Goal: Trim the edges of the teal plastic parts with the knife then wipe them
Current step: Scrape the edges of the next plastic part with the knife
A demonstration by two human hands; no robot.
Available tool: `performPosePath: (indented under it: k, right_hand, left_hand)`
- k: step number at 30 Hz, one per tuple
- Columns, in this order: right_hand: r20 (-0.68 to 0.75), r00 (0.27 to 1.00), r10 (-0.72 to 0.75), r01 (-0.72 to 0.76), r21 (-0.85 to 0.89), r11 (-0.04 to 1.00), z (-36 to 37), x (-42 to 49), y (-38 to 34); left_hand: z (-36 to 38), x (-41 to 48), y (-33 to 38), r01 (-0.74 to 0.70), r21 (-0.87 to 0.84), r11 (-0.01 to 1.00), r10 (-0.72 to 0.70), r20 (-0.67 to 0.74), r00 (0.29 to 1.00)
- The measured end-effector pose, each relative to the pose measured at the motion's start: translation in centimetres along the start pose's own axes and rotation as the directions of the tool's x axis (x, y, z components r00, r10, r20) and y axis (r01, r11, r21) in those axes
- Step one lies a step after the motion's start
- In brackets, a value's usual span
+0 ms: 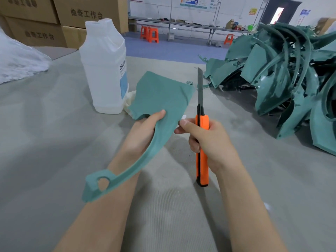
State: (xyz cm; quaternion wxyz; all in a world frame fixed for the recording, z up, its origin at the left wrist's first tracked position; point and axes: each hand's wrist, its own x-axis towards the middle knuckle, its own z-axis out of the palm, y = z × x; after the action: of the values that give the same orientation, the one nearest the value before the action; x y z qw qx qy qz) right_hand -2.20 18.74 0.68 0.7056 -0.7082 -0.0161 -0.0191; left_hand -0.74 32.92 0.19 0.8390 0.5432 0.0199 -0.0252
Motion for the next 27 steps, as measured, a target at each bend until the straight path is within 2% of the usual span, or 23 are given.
performPosePath:
  k: [7, 9, 11, 13, 15, 17, 19, 21, 24, 27]
  right_hand:
    - [0.030, 1.000, -0.011, 0.011, 0.001, 1.000, -0.2, 0.1, 0.1]
    - [-0.056, 0.998, -0.016, 0.017, 0.007, 1.000, -0.9, 0.3, 0.1]
    - [-0.200, 0.980, -0.003, 0.010, 0.033, 0.999, -1.9, 0.7, 0.2]
    - [-0.343, 0.937, -0.064, 0.035, -0.091, 0.995, -2.7, 0.9, 0.5]
    - [-0.404, 0.882, -0.242, 0.082, -0.374, 0.924, -2.9, 1.1, 1.2]
    - [-0.316, 0.871, -0.376, 0.153, -0.553, 0.819, -2.2, 0.9, 1.9]
    - [-0.187, 0.906, -0.380, 0.182, -0.638, 0.749, -1.0, 0.7, 2.3]
    - [-0.078, 0.910, -0.406, 0.242, -0.696, 0.676, -0.1, 0.7, 2.8]
    - [0.001, 0.894, -0.447, 0.332, -0.673, 0.661, 0.5, 0.5, 3.1]
    - [0.015, 0.899, -0.437, 0.338, -0.657, 0.674, 0.5, 0.3, 3.1]
  left_hand:
    - [0.2, -0.4, 0.1, -0.068, 0.088, 0.994, 0.061, 0.082, 0.995]
    - [-0.4, -0.2, 0.2, -0.022, 0.048, 0.999, 0.018, 0.078, 0.997]
    - [-0.8, 0.0, 0.2, 0.003, 0.011, 1.000, -0.004, 0.067, 0.998]
    - [-1.1, 0.3, 0.1, 0.029, -0.035, 0.999, -0.028, 0.036, 0.999]
    - [-1.0, 0.5, 0.0, 0.069, -0.123, 0.990, -0.067, 0.020, 0.998]
    - [-1.0, 0.6, -0.1, 0.111, -0.199, 0.974, -0.109, 0.022, 0.994]
    - [-1.0, 0.7, -0.1, 0.149, -0.272, 0.951, -0.145, 0.036, 0.989]
    - [-1.1, 0.8, -0.1, 0.177, -0.321, 0.930, -0.162, 0.074, 0.984]
    - [-1.3, 1.1, -0.2, 0.205, -0.354, 0.913, -0.194, 0.068, 0.979]
    - [-1.3, 1.3, -0.2, 0.228, -0.414, 0.881, -0.225, 0.057, 0.973]
